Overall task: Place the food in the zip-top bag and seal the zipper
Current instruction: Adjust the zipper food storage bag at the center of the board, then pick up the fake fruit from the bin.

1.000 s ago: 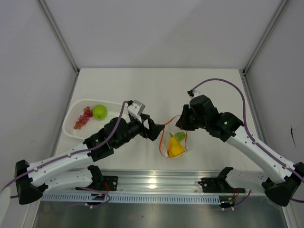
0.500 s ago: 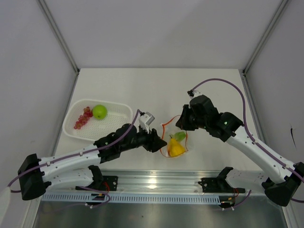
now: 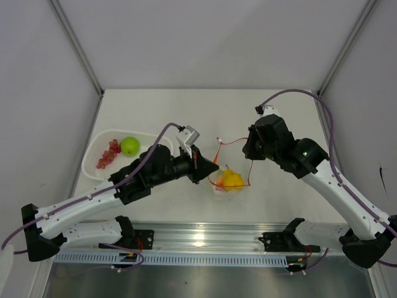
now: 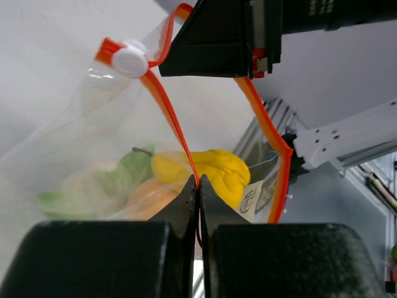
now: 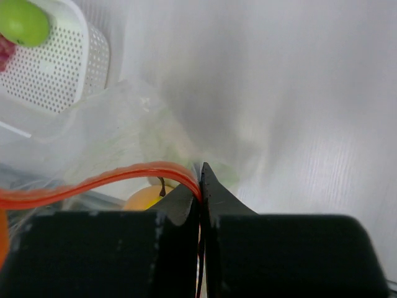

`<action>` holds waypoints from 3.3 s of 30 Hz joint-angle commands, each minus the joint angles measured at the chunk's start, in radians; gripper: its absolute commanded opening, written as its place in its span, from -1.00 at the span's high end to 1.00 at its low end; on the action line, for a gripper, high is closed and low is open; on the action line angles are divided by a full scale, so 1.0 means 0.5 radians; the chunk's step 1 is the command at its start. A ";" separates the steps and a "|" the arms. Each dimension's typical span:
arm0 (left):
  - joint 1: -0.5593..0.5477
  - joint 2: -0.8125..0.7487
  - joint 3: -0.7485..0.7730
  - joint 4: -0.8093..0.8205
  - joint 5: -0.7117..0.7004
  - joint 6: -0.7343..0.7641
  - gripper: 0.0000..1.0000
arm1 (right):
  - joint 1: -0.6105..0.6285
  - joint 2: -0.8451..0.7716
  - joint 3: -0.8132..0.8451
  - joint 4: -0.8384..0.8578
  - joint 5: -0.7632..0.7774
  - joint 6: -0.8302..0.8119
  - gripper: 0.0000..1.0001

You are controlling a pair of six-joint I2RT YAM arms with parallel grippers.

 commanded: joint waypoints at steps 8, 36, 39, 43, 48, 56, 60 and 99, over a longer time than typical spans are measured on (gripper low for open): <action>-0.011 0.164 0.155 -0.306 -0.153 -0.120 0.99 | -0.074 -0.052 0.027 -0.040 0.079 -0.047 1.00; 0.526 -0.105 -0.017 -0.373 -0.003 -0.215 -0.99 | -0.120 -0.132 -0.167 0.034 -0.108 -0.040 1.00; 0.722 -0.158 0.026 -0.505 -0.052 -0.206 -0.99 | -0.123 -0.129 -0.170 0.031 -0.108 -0.044 1.00; 1.053 -0.142 0.127 -0.744 -0.266 -0.218 -0.99 | -0.120 -0.141 -0.197 0.040 -0.114 -0.044 1.00; 1.400 0.008 0.195 -0.959 -0.558 -0.298 -0.99 | -0.120 -0.147 -0.225 0.052 -0.117 -0.053 1.00; 1.805 0.262 0.121 -0.797 -0.555 -0.408 -0.99 | -0.123 -0.184 -0.234 0.043 -0.093 -0.083 1.00; 1.891 0.492 0.143 -0.769 -0.748 -0.457 -0.99 | -0.123 -0.199 -0.240 0.037 -0.083 -0.096 1.00; 2.256 1.382 0.456 -0.658 -0.540 -0.522 -0.99 | -0.138 -0.165 -0.256 0.071 -0.071 -0.185 1.00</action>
